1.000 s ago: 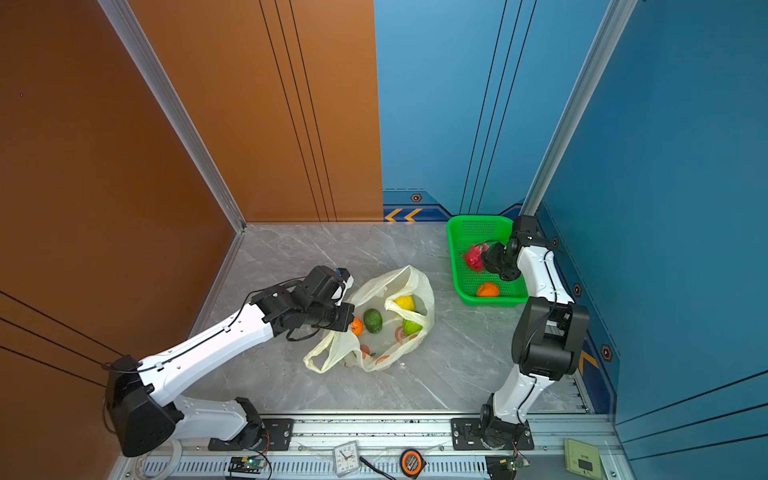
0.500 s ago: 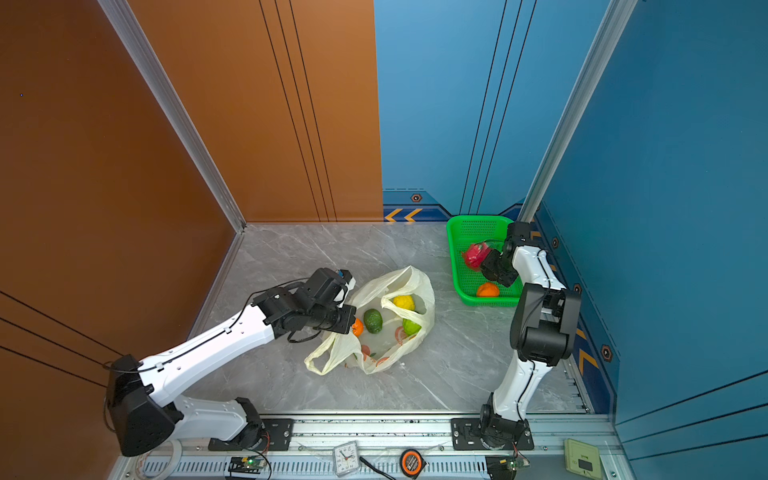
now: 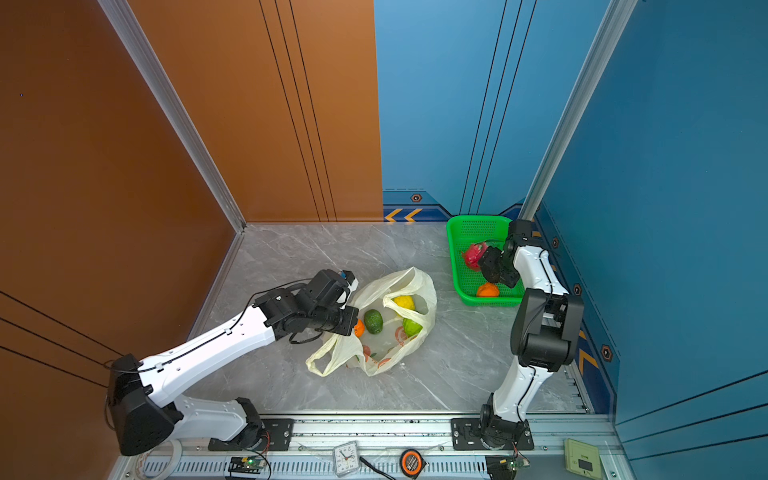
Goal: Untie the knot of the plastic bag and take out the fruit
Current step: 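Carry the avocado to the green basket and release it with the right gripper, then move the right gripper back over the bag mouth while the left gripper holds the bag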
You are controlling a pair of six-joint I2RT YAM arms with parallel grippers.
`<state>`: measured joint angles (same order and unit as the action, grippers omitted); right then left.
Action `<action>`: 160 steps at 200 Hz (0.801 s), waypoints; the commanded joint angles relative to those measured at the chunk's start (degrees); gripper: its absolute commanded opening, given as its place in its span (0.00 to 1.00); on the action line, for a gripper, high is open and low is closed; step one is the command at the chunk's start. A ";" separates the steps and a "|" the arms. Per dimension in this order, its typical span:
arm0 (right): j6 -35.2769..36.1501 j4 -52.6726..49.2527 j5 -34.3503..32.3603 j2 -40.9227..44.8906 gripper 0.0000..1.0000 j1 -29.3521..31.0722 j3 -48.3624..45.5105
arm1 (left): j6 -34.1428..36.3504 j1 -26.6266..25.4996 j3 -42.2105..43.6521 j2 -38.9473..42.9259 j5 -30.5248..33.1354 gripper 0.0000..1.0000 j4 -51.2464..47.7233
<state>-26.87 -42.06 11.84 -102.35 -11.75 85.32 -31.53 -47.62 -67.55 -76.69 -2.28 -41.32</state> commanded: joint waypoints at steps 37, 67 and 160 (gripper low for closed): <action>-0.84 -12.53 4.38 16.58 0.88 10.04 0.63 | -0.29 -0.75 -0.01 1.85 1.73 0.02 0.19; -2.91 -18.37 4.12 22.64 0.88 19.70 4.10 | 0.18 -0.73 0.54 2.67 1.88 0.02 0.19; -19.93 -19.89 -4.74 30.61 0.84 54.75 10.39 | 1.93 0.23 -0.49 3.03 -0.42 0.02 0.19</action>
<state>-40.03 -60.58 11.81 -72.01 36.05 93.82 -30.89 -47.68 -67.44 -74.98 -1.72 -41.32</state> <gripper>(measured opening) 0.852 0.045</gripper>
